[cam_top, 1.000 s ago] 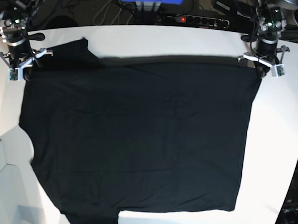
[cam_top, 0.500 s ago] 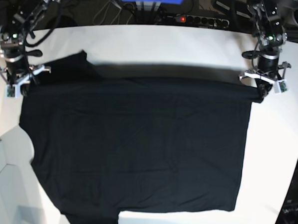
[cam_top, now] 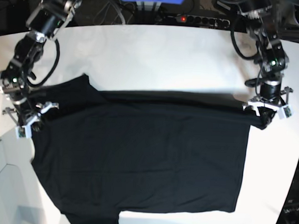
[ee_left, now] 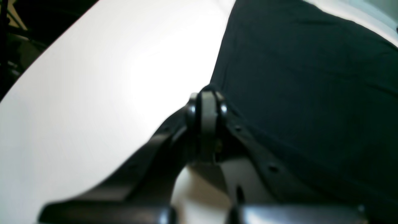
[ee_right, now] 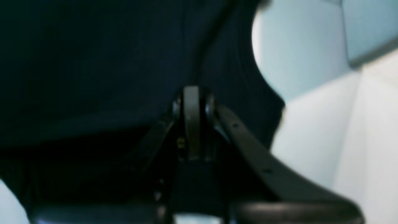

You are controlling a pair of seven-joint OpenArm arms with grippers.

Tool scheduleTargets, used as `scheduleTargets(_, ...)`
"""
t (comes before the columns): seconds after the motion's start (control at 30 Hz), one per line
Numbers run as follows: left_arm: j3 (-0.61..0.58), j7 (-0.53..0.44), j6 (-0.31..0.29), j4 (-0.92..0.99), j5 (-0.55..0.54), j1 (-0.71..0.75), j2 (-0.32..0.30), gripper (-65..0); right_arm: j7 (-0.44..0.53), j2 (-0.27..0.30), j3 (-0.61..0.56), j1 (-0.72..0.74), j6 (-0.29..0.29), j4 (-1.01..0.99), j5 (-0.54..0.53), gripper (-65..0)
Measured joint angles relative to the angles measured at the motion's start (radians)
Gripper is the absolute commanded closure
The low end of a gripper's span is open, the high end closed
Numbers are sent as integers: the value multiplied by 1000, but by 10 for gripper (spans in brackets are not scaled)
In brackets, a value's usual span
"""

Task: Fold the T-shirt properly
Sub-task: 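Lift the shoulder edge and pull it away from the robot with both grippers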

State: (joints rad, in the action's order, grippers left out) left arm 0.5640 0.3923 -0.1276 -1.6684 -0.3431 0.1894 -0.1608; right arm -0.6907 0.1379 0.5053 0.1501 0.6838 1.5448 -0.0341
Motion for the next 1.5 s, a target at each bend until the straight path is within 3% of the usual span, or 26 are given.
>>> scheduleTargets(0.27,-3,2,2,121,0,-147,-5,-1,37,38,-76,165,0,-199,7,0)
scheduleTargets(0.73,-3,-1,0,332,2,-294,-25,-1,158,95,-87,280,0,-451,12,0)
scheduleTargets(1.5,-42,-7,0,402,2,-328,-27,-1,198,111,-87,362,0,-509,8,0)
